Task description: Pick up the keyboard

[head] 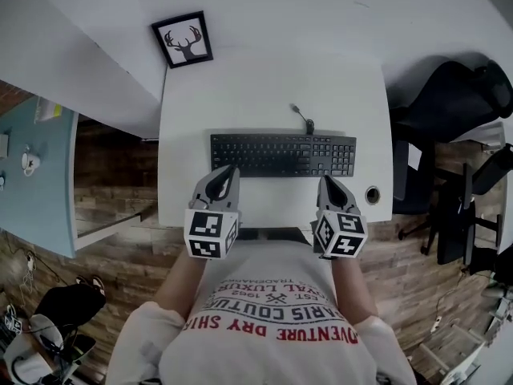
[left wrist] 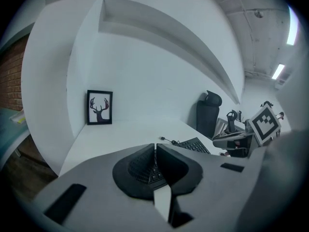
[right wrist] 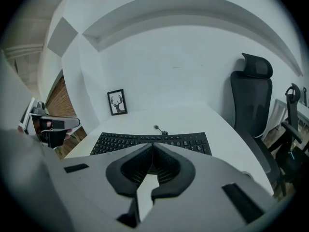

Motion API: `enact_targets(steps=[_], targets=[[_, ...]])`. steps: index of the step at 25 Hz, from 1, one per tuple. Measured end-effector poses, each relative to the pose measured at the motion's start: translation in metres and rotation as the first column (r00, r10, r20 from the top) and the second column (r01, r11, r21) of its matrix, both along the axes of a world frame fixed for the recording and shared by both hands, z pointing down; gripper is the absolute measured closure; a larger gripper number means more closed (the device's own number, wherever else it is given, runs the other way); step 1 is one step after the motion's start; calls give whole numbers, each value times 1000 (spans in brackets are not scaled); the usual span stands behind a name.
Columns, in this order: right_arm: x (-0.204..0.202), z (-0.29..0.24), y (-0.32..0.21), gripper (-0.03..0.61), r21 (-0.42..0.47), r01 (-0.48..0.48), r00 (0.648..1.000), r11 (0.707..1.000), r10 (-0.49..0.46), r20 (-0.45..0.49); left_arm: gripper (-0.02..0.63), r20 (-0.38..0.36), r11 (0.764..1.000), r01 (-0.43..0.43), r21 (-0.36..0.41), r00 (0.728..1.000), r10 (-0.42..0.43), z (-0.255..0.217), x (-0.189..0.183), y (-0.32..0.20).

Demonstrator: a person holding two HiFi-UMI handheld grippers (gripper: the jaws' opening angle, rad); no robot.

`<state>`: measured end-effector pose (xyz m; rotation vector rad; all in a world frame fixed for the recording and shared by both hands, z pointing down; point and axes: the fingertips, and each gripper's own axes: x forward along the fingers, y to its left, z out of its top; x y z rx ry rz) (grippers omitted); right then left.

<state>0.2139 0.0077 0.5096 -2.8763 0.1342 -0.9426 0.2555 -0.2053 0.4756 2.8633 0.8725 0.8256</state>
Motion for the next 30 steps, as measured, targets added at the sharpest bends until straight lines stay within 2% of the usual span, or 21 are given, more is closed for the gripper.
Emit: enact_targets(steps=[8,12,16,17,19,21,22,23,26,30], targets=[[21,16,26,553,41,33,999,999,-34,24,581,1,999,-47,-16,999,47,30,16,13],[29,30,45,552,72,56,996,996,-61,72,581,92,999,44,-18,995,-43,58,28,1],[41,41,70,551,65,61,994,996,-66,82,580,125,995,94,31,987,-97,78,41,-13],[44,43,78,551,61,54,995,997,-59,79,568,136,994,100,40,985,-104,82,43,-16],[48,46,94,551,53,35,996,998,-39,76,460,166,992,111,52,979,-118,91,46,-22],[55,51,110,544,61,21,996,998,-26,80,438,191,989,130,68,971,-141,99,50,-28],[59,54,116,488,76,20,996,997,-26,84,427,200,987,139,75,968,-152,103,53,-31],[62,57,120,396,93,21,995,995,-30,91,415,209,986,147,82,965,-161,106,56,-34],[71,69,133,359,115,27,992,993,-41,120,380,241,981,172,86,952,-188,114,63,-44],[77,87,145,351,190,4,985,982,-37,167,350,330,977,206,57,920,-213,127,67,-52]])
